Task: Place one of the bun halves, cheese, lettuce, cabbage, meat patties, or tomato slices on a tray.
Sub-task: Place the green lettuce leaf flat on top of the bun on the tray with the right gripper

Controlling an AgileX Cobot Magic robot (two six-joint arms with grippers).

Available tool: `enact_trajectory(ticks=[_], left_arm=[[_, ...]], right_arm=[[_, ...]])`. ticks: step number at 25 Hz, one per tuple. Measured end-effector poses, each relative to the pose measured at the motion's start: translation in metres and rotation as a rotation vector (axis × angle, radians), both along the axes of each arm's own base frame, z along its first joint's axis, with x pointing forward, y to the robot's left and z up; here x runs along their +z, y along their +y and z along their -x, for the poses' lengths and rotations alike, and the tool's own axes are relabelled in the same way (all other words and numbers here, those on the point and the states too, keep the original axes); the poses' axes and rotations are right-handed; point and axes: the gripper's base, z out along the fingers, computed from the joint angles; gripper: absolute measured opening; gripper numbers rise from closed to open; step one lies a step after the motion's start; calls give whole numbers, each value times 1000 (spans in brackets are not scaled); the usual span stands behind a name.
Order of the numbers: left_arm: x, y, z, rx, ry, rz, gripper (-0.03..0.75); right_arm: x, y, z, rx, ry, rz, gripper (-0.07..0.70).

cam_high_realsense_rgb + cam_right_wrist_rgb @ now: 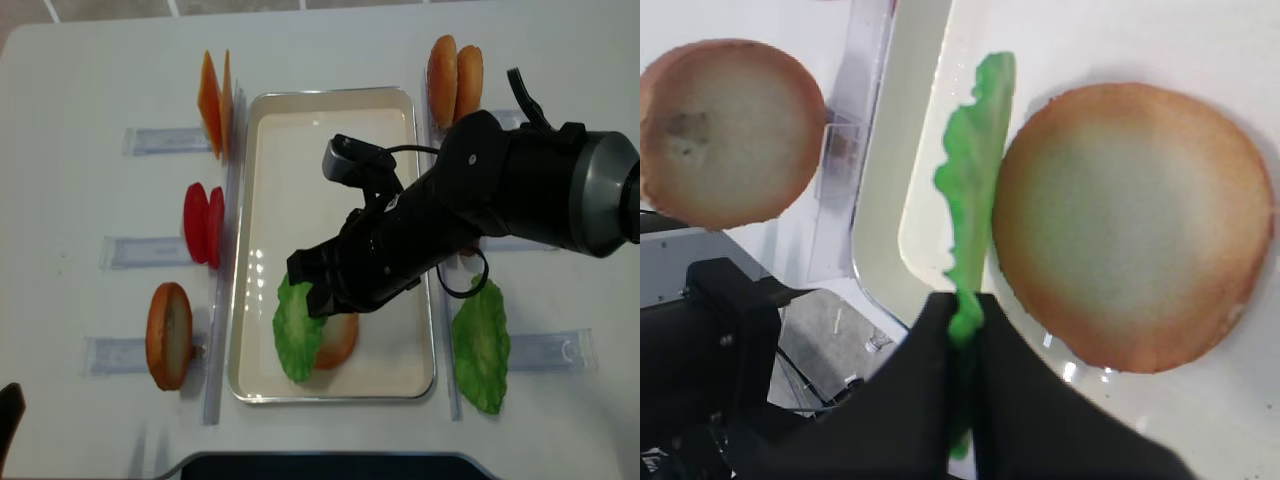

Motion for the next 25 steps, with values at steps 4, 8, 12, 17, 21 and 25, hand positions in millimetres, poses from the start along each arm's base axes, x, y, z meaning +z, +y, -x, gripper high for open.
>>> enact_trajectory(ticks=[4, 8, 12, 17, 21, 25], left_arm=[[0, 0, 0, 0, 0, 0, 219], [0, 0, 0, 0, 0, 0, 219], [0, 0, 0, 0, 0, 0, 219], [0, 0, 0, 0, 0, 0, 219], [0, 0, 0, 0, 0, 0, 219], [0, 0, 0, 0, 0, 0, 219]], right_arm=[[-1, -1, 0, 9, -8, 10, 30], [-1, -1, 0, 10, -9, 13, 30], [-1, -1, 1, 15, 7, 8, 30], [1, -3, 0, 14, 29, 0, 30], [1, -9, -6, -9, 36, -2, 30], [2, -12, -10, -28, 43, -14, 30]])
